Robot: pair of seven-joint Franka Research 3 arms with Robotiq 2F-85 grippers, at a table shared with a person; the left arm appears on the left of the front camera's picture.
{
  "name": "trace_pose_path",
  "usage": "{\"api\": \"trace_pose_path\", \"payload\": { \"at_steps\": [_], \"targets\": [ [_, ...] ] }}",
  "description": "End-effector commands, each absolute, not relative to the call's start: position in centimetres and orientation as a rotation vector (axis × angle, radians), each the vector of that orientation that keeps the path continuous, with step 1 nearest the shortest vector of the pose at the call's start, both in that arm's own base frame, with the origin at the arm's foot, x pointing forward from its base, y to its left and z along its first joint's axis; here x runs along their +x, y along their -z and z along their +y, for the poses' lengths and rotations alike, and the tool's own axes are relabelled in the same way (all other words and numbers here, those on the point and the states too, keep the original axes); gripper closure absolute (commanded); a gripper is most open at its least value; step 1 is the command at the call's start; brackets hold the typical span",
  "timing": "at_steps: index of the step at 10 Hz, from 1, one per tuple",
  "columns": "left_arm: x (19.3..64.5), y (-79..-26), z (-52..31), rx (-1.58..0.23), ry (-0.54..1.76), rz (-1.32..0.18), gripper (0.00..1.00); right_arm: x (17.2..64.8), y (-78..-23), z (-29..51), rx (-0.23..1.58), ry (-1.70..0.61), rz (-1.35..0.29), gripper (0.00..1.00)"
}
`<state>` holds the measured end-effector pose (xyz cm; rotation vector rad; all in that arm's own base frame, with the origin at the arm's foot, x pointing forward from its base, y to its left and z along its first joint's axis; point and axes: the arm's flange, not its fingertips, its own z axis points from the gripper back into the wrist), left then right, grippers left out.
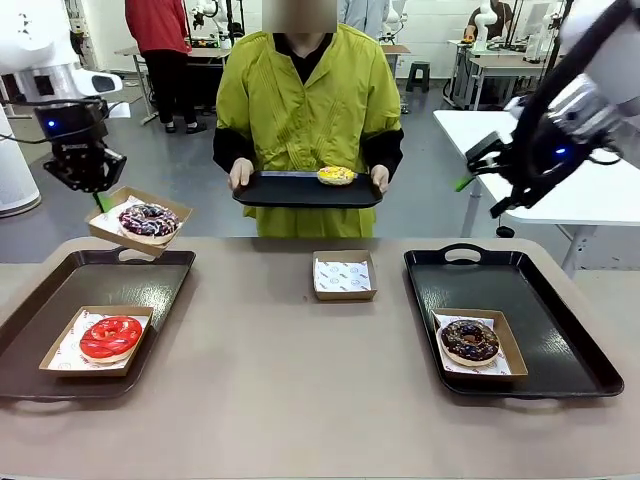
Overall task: Individually package the donuts and arrange them on the tray.
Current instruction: Place the picked Paper togo box on the Handle tray while simultaneously picking up another Paper togo box from the table with the other hand.
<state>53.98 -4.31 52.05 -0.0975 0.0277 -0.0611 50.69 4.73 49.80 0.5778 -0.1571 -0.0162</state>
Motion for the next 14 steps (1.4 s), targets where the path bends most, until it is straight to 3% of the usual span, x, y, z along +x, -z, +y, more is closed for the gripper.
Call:
{"api": "trace_pose_path", "payload": {
  "at_steps": [1,11,14],
  "targets": [
    [53.0,-50.8,-3.3,-0.116,0.07,0.004,0.99,52.0,-48.6,7.1,0.488,0.022,-0.132,0.0],
    [53.8,-49.9,-3.0,-0.095,0.047,0.027,0.99,52.1,-46.8,8.7,0.495,-0.013,-0.133,0.0],
    [55.0,-47.4,-0.8,-0.028,0.004,-0.017,0.99,54.5,-47.0,15.3,0.253,-0.007,-0.106,0.0]
  ]
}}
